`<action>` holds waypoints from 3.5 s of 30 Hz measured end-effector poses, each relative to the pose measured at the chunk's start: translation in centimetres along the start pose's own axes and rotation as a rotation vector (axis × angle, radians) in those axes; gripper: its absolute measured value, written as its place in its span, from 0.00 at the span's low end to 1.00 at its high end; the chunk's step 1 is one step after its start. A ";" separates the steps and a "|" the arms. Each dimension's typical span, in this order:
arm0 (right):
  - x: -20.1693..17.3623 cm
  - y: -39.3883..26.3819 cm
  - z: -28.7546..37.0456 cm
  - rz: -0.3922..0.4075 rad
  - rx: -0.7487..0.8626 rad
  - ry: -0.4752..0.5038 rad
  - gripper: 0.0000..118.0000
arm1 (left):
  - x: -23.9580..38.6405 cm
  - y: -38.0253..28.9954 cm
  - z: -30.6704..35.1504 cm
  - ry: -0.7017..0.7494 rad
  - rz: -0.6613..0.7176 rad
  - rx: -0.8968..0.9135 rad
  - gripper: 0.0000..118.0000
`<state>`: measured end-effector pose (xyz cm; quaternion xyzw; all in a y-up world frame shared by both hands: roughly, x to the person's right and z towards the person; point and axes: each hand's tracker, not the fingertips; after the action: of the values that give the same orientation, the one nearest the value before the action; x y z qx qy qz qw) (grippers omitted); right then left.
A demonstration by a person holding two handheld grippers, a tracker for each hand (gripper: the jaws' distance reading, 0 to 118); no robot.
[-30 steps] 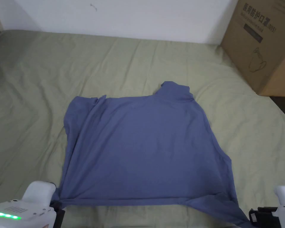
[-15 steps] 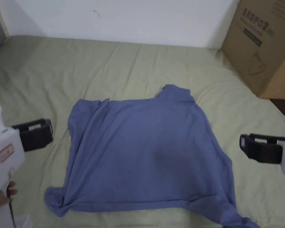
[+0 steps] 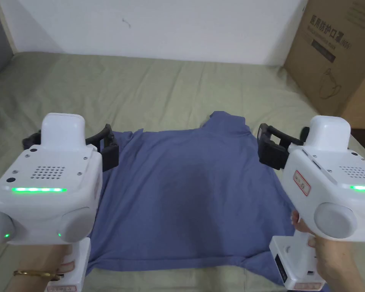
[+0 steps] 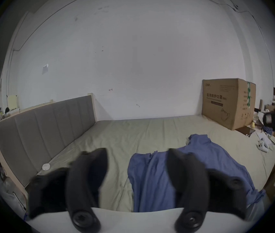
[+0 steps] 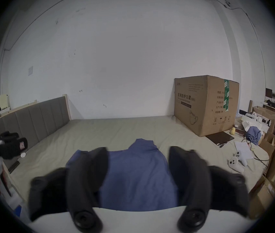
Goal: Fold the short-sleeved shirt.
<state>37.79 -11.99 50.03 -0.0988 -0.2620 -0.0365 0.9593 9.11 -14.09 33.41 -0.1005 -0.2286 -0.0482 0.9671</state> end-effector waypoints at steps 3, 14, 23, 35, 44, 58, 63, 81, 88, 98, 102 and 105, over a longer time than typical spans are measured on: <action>-0.6 -0.1 -0.5 -0.018 -0.001 -0.002 0.13 | 0.4 -0.5 -0.3 -0.050 0.021 -0.048 0.06; -0.5 -0.9 -1.3 -0.023 -0.034 0.007 0.00 | -0.3 -0.8 -2.5 -0.071 0.080 -0.074 0.00; -1.0 -1.3 -4.4 -0.029 -0.097 0.017 0.00 | -2.1 1.8 -13.1 -0.101 0.142 -0.310 0.15; -1.2 -2.1 -11.1 -0.027 -0.186 0.020 0.00 | -4.4 -1.0 -36.1 0.030 0.079 -0.865 0.96; 0.2 -4.7 -15.3 -0.025 -0.284 -0.012 0.00 | -4.1 -6.7 -43.0 0.054 0.097 -0.906 0.74; 4.2 0.3 -25.3 -0.056 -0.434 0.024 0.04 | -6.6 -3.7 -39.1 -0.001 0.163 -0.710 0.01; 5.7 2.9 -33.7 0.005 -0.614 0.027 0.99 | -7.8 -0.6 -36.6 -0.039 0.168 -0.644 0.01; 10.0 -8.1 -49.9 -0.071 -0.941 -0.209 0.84 | -7.1 -2.8 -37.2 -0.081 0.137 -0.665 0.01; 8.0 -7.6 -48.8 -0.012 -0.934 -0.163 0.04 | -7.3 -4.0 -37.1 -0.056 0.123 -0.704 0.01; 9.1 4.1 -36.9 -0.026 -0.755 -0.001 0.04 | -9.9 1.9 -30.2 -0.029 0.173 -0.638 0.01; 9.6 9.4 -29.0 0.040 -0.716 0.061 0.04 | -11.4 5.5 -25.9 -0.063 0.184 -0.576 0.01; 9.8 13.3 -23.9 0.072 -0.657 0.063 0.04 | -12.1 8.4 -23.3 -0.071 0.184 -0.543 0.01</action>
<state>59.68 -4.17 32.61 -0.4107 -0.2025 -0.0883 0.8846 9.60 -10.33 6.10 -0.3777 -0.2308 -0.0161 0.8966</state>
